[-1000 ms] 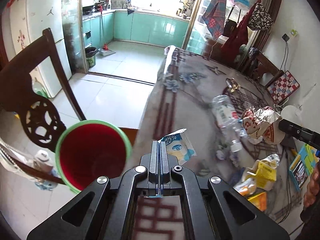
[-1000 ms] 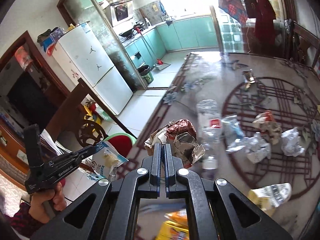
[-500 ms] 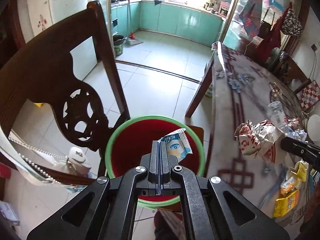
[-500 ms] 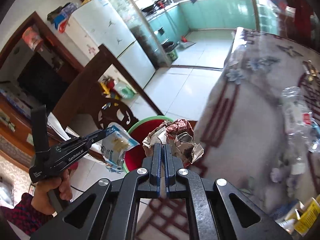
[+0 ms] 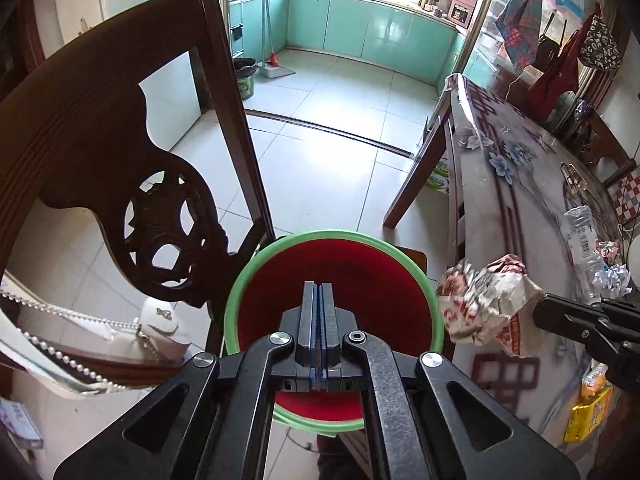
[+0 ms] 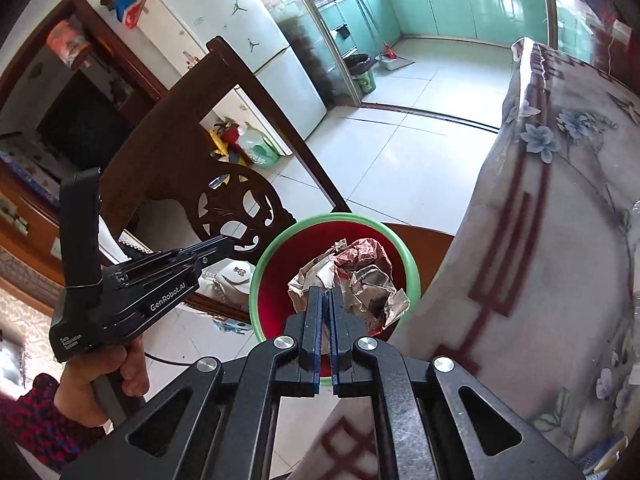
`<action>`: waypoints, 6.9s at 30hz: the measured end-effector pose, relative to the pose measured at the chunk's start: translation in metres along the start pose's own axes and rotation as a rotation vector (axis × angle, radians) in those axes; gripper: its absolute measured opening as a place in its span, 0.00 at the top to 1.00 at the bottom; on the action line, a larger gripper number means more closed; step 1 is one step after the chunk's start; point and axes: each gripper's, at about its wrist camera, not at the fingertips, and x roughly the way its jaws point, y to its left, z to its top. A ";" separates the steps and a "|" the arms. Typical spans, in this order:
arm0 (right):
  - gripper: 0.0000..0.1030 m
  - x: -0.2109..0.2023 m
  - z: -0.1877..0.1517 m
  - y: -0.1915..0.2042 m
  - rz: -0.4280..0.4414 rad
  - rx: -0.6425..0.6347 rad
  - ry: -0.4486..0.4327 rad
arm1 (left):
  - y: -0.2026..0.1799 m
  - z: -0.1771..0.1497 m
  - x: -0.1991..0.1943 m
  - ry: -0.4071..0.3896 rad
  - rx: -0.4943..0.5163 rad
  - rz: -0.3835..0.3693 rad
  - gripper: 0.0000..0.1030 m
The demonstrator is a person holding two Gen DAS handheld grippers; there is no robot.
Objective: Collect trash
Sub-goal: 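Open both tools over the red bucket to drop the wrapper and foil, then move both tools back over the trash on the table, then grasp the yellow medicine box with the left tool while the right tool grasps the white paper cup, then carry the box and the cup in both tools over the red bucket, then open both tools to drop the box and cup into the bucket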
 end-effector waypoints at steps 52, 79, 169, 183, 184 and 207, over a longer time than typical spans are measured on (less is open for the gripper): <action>0.49 -0.209 -0.168 -0.313 -0.393 -0.765 0.472 | -0.375 -0.134 -0.045 0.290 0.294 -0.470 0.25; 0.62 -0.264 -0.206 -0.358 -0.312 0.091 -0.021 | -0.465 -0.111 0.022 0.433 0.241 -0.367 0.24; 0.62 -0.130 -0.044 -0.042 -0.201 0.071 -0.236 | -0.045 -0.005 -0.018 0.036 -0.010 -0.077 0.66; 0.62 -0.057 -0.008 -0.007 -0.091 0.002 -0.149 | -0.004 -0.004 0.001 0.062 -0.074 -0.004 0.65; 0.62 -0.054 -0.007 -0.006 -0.085 0.000 -0.142 | -0.002 -0.004 0.003 0.062 -0.075 0.003 0.65; 0.62 -0.004 0.003 0.010 -0.065 -0.055 -0.054 | 0.016 -0.001 0.018 0.084 -0.078 0.030 0.62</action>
